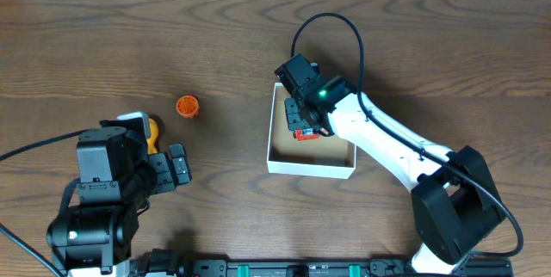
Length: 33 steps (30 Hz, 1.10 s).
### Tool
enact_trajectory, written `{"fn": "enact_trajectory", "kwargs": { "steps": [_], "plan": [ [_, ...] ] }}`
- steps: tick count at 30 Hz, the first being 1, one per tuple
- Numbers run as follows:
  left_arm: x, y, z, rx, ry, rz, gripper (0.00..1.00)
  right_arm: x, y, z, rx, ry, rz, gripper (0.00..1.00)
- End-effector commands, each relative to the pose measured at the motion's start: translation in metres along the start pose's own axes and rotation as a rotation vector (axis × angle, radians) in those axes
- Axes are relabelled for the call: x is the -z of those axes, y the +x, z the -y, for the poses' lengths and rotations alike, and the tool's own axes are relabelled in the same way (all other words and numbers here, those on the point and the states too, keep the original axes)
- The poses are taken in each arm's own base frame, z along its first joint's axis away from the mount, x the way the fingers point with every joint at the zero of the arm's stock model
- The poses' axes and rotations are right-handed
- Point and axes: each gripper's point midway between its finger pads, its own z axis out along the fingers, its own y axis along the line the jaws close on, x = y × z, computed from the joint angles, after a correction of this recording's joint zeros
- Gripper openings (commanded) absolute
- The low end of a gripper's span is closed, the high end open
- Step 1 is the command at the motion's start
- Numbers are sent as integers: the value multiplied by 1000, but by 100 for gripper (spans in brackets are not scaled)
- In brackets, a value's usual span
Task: Pack container
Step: 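Carry the red truck with the right gripper into the box, then adjust the truck inside the box with the right gripper and release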
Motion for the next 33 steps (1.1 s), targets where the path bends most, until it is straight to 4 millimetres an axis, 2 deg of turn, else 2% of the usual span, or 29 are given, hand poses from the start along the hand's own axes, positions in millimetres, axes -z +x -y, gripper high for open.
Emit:
{"fn": "enact_trajectory", "kwargs": {
  "steps": [1, 7, 9, 12, 22, 26, 29, 33],
  "plan": [
    [3, -2, 1, 9, 8, 7, 98, 17, -18, -2, 36, -7, 63, 45],
    [2, 0, 1, 9, 10, -3, 98, 39, -29, -7, 103, -39, 123, 18],
    [0, 3, 6, -36, 38, -14, 98, 42, -29, -11, 160, -44, 133, 17],
    [-2, 4, 7, -50, 42, -25, 98, 43, -28, -16, 211, -44, 142, 20],
    [-5, 5, 6, -48, 40, -42, 98, 43, -27, -18, 217, -47, 140, 22],
    [-5, 5, 6, -48, 40, -42, 98, 43, -23, -20, 223, -56, 127, 15],
    [-5, 5, 6, -48, 40, -42, 98, 43, -18, -28, 226, -107, 105, 1],
    [-5, 5, 6, -48, 40, -42, 98, 43, -14, -37, 241, -145, 92, 1]
  ]
}}
